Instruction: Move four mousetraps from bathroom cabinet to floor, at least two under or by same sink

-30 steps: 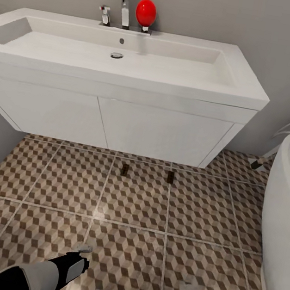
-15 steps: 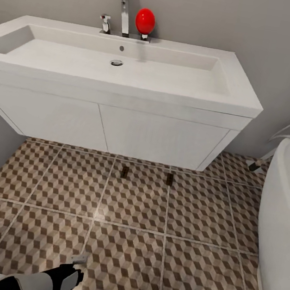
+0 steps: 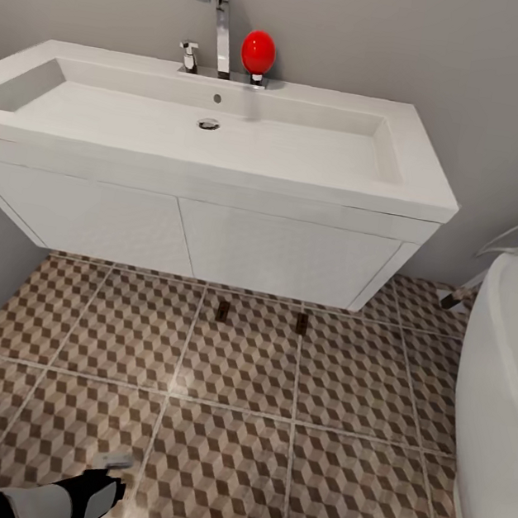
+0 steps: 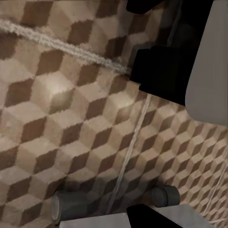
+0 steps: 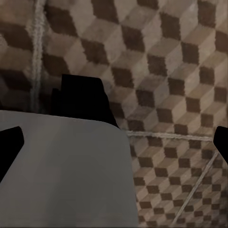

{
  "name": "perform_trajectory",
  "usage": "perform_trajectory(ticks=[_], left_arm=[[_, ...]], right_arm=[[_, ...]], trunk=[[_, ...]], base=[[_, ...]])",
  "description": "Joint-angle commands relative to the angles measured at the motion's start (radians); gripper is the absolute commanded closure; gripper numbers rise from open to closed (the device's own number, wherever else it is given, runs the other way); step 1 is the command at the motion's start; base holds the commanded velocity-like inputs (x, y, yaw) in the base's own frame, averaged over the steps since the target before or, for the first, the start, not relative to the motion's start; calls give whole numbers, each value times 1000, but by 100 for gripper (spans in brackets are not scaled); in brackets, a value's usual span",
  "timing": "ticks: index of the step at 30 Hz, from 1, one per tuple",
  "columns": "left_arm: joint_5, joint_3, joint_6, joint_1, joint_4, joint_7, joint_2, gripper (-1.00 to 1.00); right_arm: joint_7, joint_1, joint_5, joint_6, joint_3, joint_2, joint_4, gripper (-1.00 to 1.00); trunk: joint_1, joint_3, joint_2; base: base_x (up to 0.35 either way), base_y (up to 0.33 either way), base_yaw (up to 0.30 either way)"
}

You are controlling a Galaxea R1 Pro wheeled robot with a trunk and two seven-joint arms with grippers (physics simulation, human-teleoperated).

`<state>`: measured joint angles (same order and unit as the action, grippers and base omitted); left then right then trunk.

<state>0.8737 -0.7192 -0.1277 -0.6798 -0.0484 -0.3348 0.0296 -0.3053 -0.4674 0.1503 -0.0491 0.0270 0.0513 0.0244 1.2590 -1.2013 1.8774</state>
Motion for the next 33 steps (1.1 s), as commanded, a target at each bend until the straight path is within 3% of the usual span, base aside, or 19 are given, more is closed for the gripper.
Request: perform_trajectory(ticks=[1, 14, 33], left_arm=[[0, 0, 0, 0, -1, 0, -3, -100], [1, 1, 0, 66, -4, 14, -11, -100], [2, 1, -1, 176, -2, 115, -5, -100]], right_arm=[[0, 3, 0, 0, 0, 0, 0, -100], [0, 26, -3, 1, -1, 0, 1, -100], [-2, 56, -7, 0, -1, 2, 2, -100]], trunk=[[-4, 3, -7], [-54, 44, -98], [-127, 104, -231]], base=[[0, 0, 0], [0, 0, 0], [0, 0, 0]])
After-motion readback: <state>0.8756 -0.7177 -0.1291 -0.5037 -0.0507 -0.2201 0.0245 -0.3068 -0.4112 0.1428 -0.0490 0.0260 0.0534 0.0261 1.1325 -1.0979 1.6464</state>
